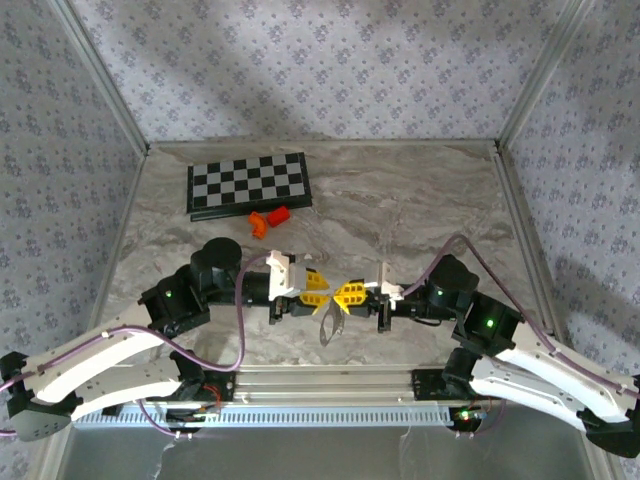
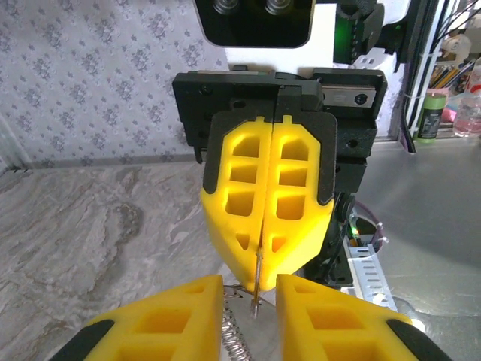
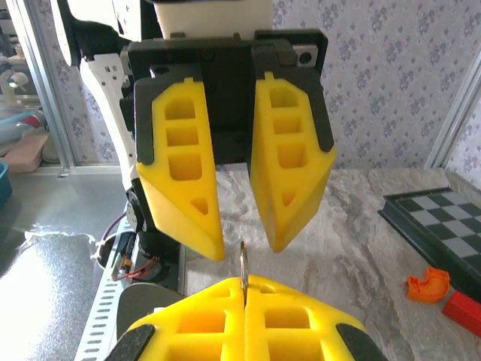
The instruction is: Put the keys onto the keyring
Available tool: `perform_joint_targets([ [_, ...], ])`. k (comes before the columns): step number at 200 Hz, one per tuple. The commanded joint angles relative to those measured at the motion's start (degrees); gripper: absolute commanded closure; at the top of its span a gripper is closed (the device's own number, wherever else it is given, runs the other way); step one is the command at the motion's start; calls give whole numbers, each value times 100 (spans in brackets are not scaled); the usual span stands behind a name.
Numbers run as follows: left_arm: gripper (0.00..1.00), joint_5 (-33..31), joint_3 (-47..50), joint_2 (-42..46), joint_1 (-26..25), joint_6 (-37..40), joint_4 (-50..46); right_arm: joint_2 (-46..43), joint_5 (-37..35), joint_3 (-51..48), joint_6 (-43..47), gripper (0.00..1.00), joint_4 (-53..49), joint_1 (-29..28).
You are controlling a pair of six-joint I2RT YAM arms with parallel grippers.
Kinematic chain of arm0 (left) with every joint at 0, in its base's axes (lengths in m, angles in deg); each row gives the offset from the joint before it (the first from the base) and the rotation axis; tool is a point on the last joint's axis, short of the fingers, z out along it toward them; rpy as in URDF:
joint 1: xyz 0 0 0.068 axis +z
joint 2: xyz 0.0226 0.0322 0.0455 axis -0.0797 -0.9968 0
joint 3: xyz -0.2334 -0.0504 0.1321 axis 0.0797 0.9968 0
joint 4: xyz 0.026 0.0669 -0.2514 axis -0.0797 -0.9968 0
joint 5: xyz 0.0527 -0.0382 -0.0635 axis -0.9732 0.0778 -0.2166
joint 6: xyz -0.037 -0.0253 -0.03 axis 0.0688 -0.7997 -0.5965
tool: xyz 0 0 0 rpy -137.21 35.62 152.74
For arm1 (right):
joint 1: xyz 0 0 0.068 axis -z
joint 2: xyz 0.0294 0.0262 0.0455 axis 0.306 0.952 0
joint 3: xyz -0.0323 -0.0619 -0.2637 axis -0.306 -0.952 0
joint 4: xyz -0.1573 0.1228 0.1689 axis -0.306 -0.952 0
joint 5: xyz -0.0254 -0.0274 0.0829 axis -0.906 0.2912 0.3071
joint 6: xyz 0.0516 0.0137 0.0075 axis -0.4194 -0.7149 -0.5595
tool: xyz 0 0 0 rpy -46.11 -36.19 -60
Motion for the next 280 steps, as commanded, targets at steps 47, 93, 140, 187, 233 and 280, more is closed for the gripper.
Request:
perform_joint_targets([
  [47,81,313,124,-1,-33,-188,437,48,318,32,27,100,655,-63],
  [93,90,404,239,-33,-33,-376,782,14,304,-54,20,100,654,-88],
  [140,91,491,399,-16,-38,-649,1200,41,396,-45,38,100,603,-100],
  [187,88,537,436,-36,-37,-697,1317,6,372,-83,12,100,556,-125],
  [233,89,589,469,14,-33,-732,1394,-3,361,-78,16,100,511,-144],
  [280,86,656,521,79,-41,-777,1495,-1,368,-114,20,100,510,-179],
])
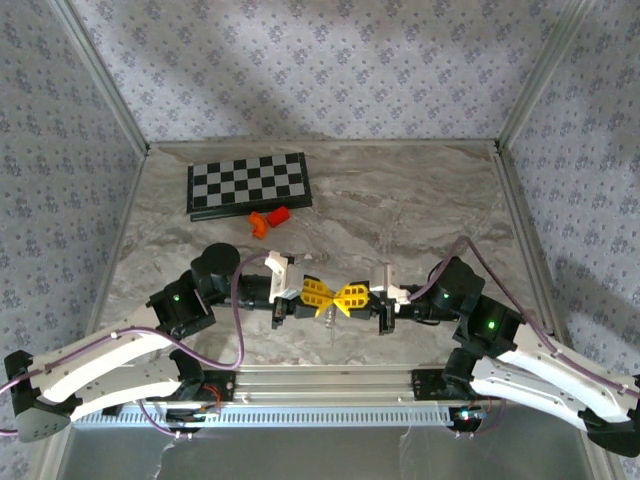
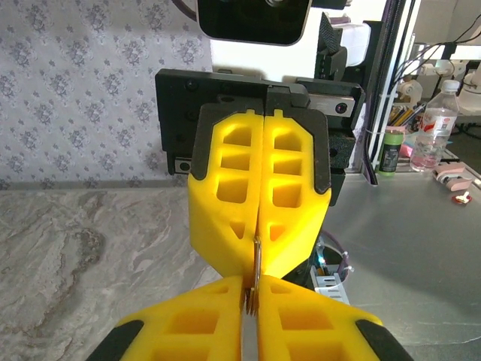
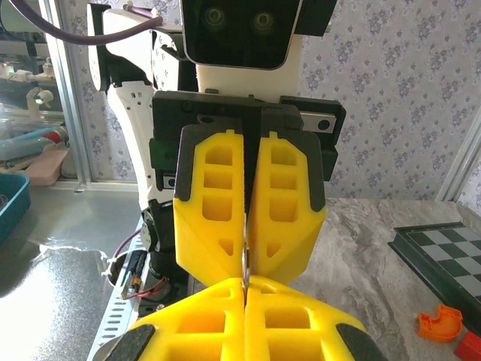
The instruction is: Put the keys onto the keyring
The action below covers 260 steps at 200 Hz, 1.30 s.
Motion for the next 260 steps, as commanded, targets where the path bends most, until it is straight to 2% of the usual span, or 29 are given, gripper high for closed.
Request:
perform_joint_targets([
  [1,86,151,-17,29,-39,-85,425,13,162,-51,20,100,163,-80],
  [58,88,184,-7,45,-31,-57,474,78,247,46,108,100,-13,-93],
  [96,100,169,-12,77,-39,-59,466,89,309,63,128,100,-76,-103],
  [127,100,132,-52,100,-36,14,373,54,182,67,118,100,-78,-126],
  [158,100,66,-74,110,-39,81,249,-36,-25,38,82,77,-72,-129],
  [176,100,9,-78,118,-35,121,204,-20,-74,71,73,72,-120,-154],
  [188,100,-13,-82,118,-38,144,179,-10,-128,87,82,73,-153,-165],
  [260,100,-74,-34,161,-39,205,63,-52,-569,132,161,95,-294,-313],
])
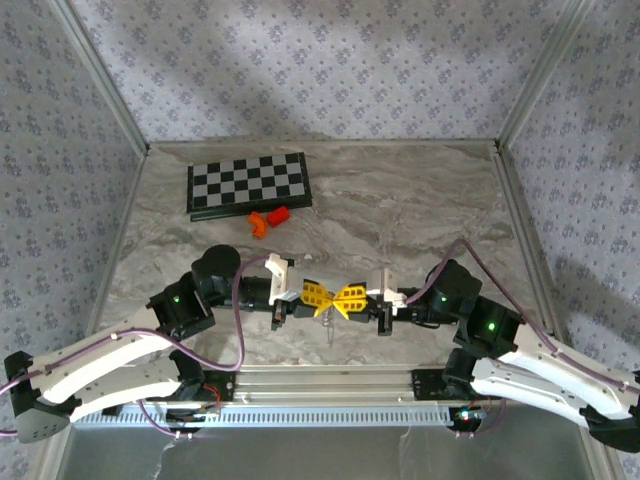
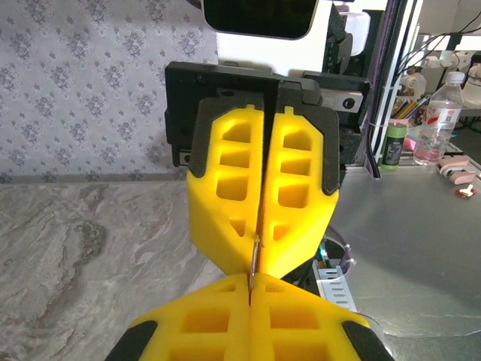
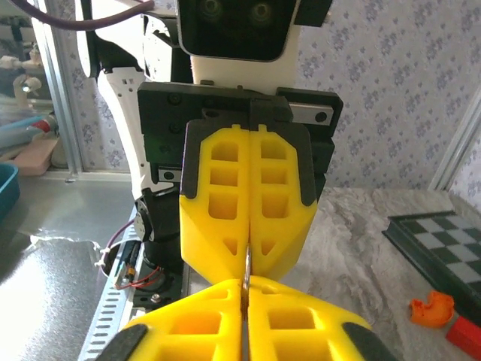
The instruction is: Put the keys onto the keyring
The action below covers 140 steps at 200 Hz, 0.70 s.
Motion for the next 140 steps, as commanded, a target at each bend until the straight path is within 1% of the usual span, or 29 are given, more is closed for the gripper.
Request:
perform_joint_targets([
  [1,100,-18,-128,107,-42,113,142,-24,-168,141,67,95,-80,-90],
  [18,100,-15,-111,119,-38,119,129,-29,-195,119,96,100,-81,-100],
  [41,100,-8,-123,162,-35,131,70,-30,-153,140,148,100,-111,-143],
  [52,94,26,-145,180,-38,148,46,-30,-75,156,181,100,-156,-160],
  [67,91,79,-162,206,-41,150,11,-34,84,217,221,100,-240,-170],
  [93,90,192,-178,224,-41,121,45,-64,248,262,239,100,-250,-187],
  [140,89,400,-208,172,-35,34,133,-81,314,242,254,100,-320,-196],
])
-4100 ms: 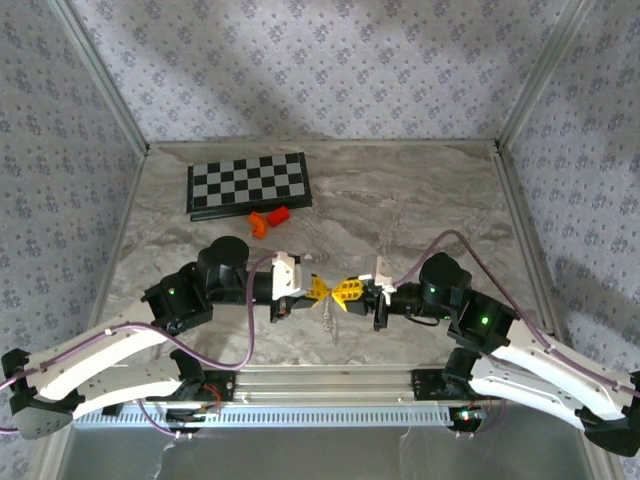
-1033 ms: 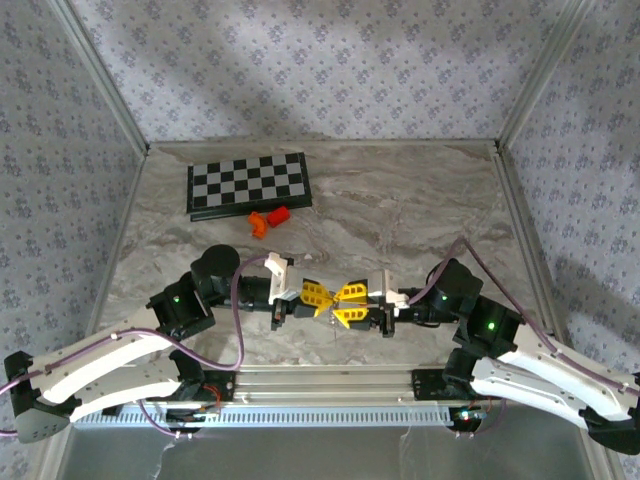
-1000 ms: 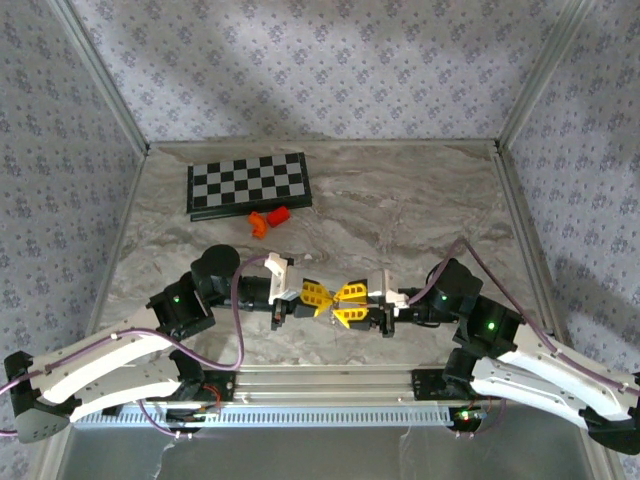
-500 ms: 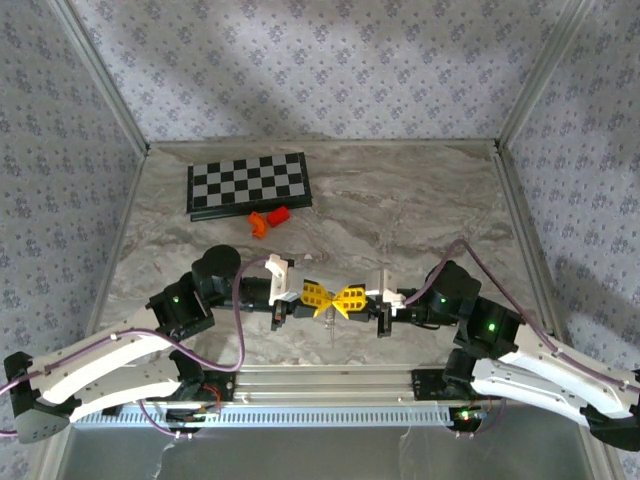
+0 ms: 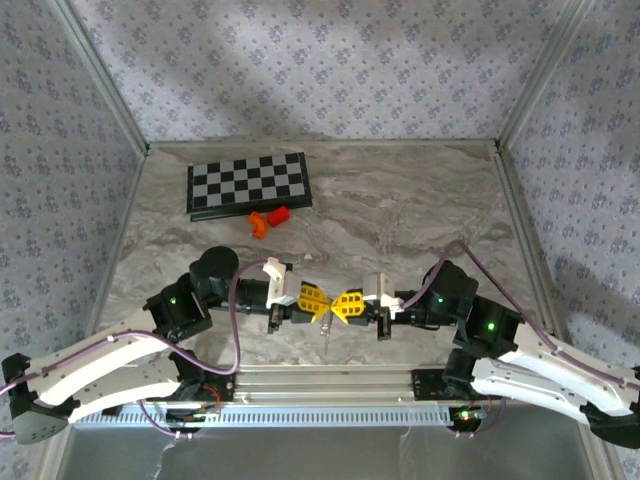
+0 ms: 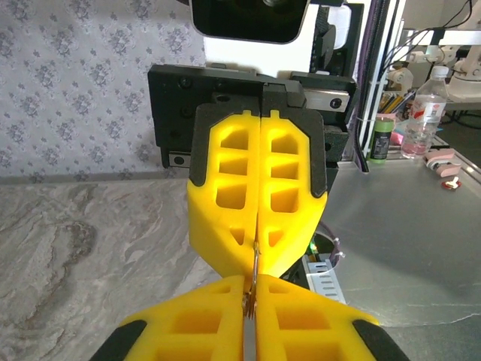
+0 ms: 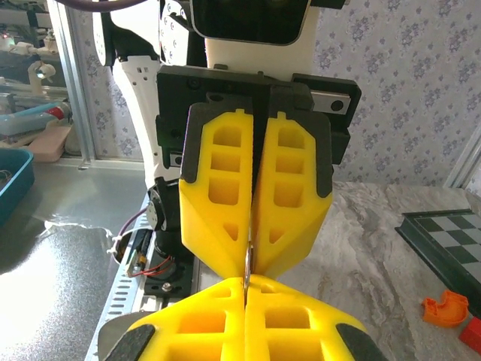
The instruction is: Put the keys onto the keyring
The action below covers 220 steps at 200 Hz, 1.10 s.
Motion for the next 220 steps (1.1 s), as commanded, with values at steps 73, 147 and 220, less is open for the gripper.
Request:
perform_joint_targets([
  [73,87,210,-263,-149,-41,10,290,-126,263,137,125,100,23,-58],
  [147,88,281,-313,-216,-33,-53,330,-285,299,31,99,100,135,-56],
  [220,99,305,-261,-157,-33,-71,375,-289,303,-41,64,100,275,-47],
])
